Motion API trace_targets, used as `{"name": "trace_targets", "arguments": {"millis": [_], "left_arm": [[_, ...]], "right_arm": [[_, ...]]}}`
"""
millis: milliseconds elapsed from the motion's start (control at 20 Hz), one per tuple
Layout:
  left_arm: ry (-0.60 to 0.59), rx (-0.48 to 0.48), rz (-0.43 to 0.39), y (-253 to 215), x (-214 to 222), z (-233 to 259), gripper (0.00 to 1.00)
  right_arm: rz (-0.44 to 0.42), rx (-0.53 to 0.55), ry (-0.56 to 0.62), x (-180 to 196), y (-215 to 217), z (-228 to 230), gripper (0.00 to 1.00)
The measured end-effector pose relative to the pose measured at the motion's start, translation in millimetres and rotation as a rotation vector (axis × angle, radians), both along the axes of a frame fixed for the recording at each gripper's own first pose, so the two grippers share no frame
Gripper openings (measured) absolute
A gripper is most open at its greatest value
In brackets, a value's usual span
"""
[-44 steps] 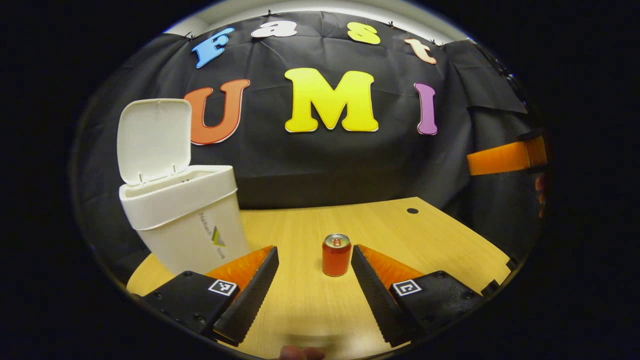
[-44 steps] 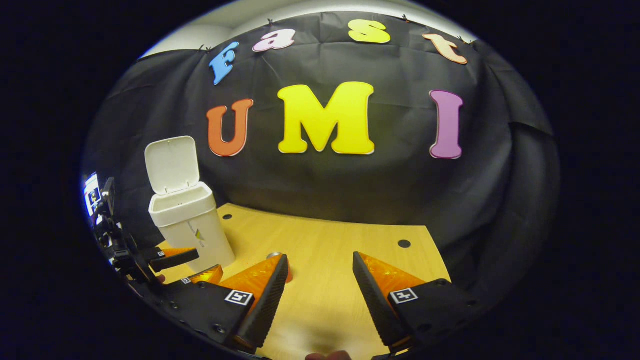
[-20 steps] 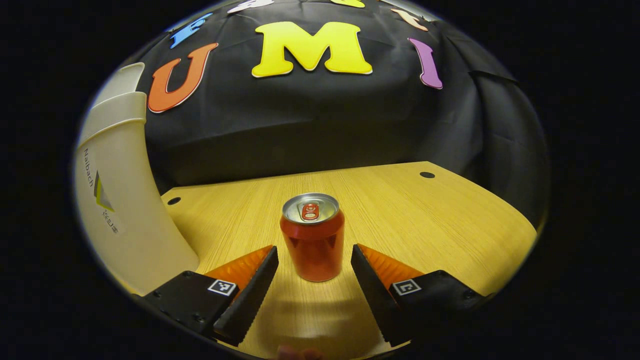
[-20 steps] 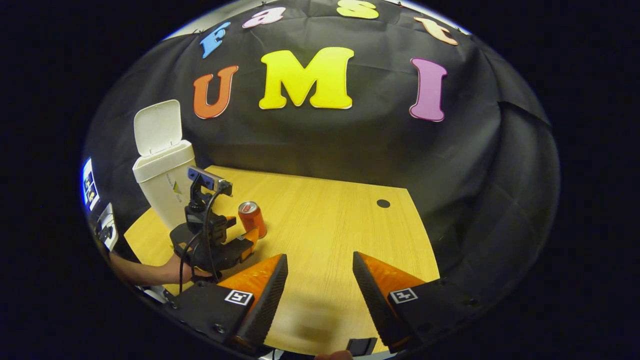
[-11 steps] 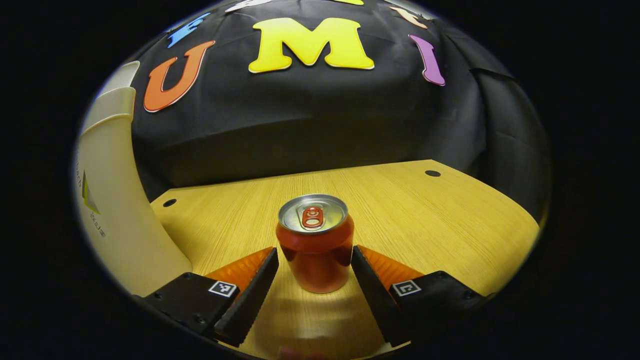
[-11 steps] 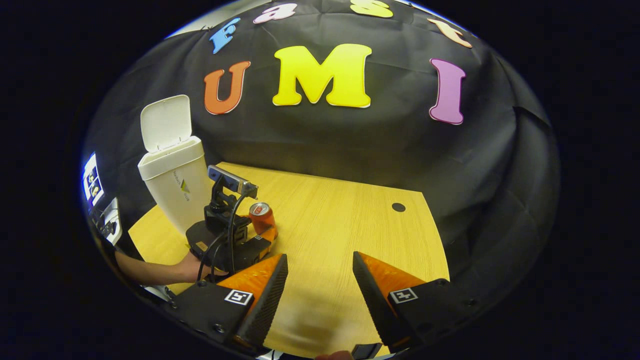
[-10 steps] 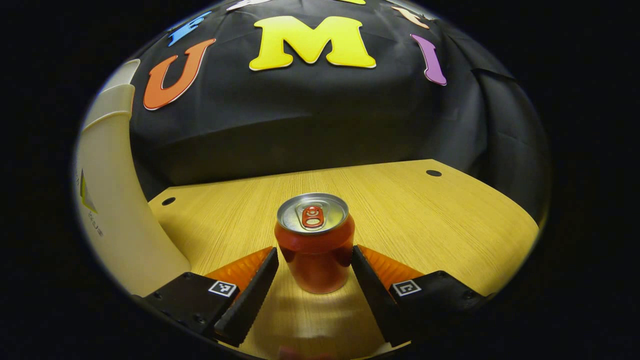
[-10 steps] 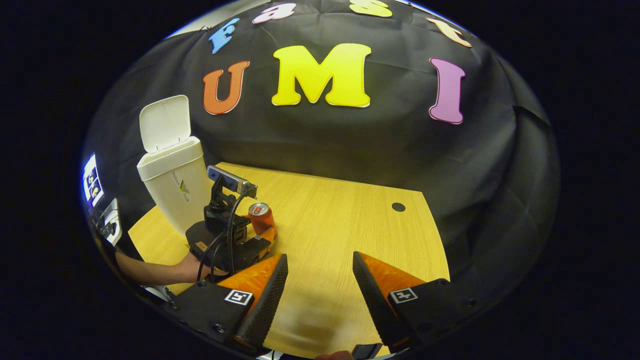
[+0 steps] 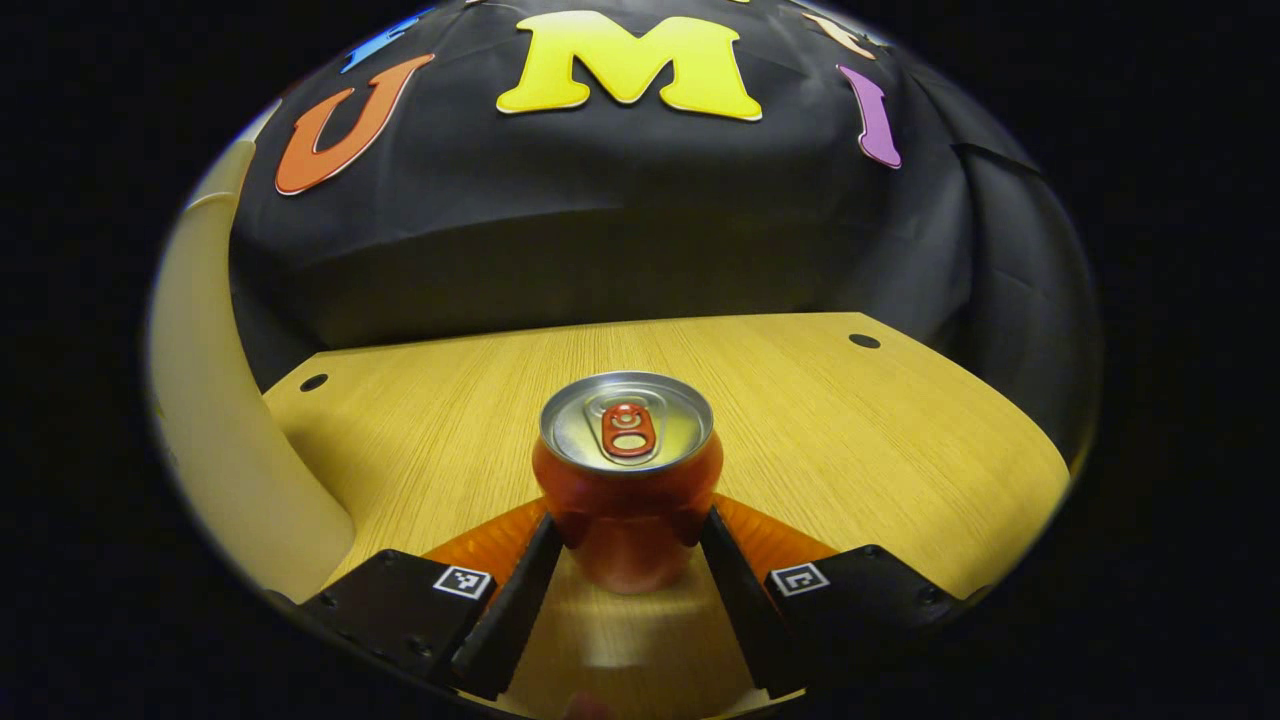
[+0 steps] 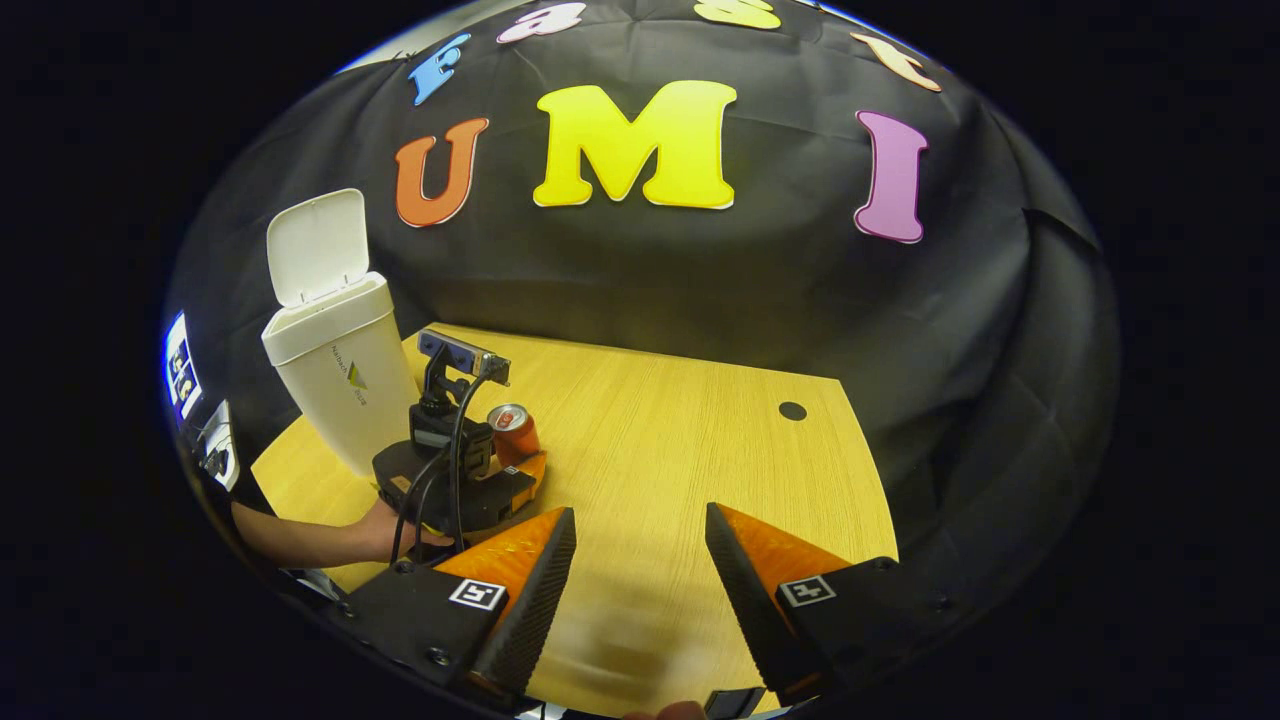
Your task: Press the lid of the desktop garbage bin to open it, pick up the crumpled paper on the desktop and throw it into the bin, then pick up the pop can on the desktop and drop it into the bin, and finally close the garbage bin lid.
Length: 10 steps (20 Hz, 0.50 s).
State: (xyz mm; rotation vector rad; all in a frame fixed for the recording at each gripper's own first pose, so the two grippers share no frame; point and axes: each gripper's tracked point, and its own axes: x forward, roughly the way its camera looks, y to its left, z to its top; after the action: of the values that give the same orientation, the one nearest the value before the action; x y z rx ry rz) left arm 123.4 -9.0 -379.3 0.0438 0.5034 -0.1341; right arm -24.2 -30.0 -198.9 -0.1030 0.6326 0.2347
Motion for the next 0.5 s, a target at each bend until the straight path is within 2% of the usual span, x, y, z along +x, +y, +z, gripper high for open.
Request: {"name": "trace_targets", "arguments": {"millis": [300, 500], "left_arm": [[-0.135, 0.01, -0.008, -4, -10, 89, 0.85], [-0.229, -0.012, 0.061, 15, -14, 167, 0.85]], "right_arm": [[-0.023, 0.044, -0.026, -5, 5, 9, 0.84], [-0.013, 0.082, -0.063, -10, 13, 24, 0.84]]}}
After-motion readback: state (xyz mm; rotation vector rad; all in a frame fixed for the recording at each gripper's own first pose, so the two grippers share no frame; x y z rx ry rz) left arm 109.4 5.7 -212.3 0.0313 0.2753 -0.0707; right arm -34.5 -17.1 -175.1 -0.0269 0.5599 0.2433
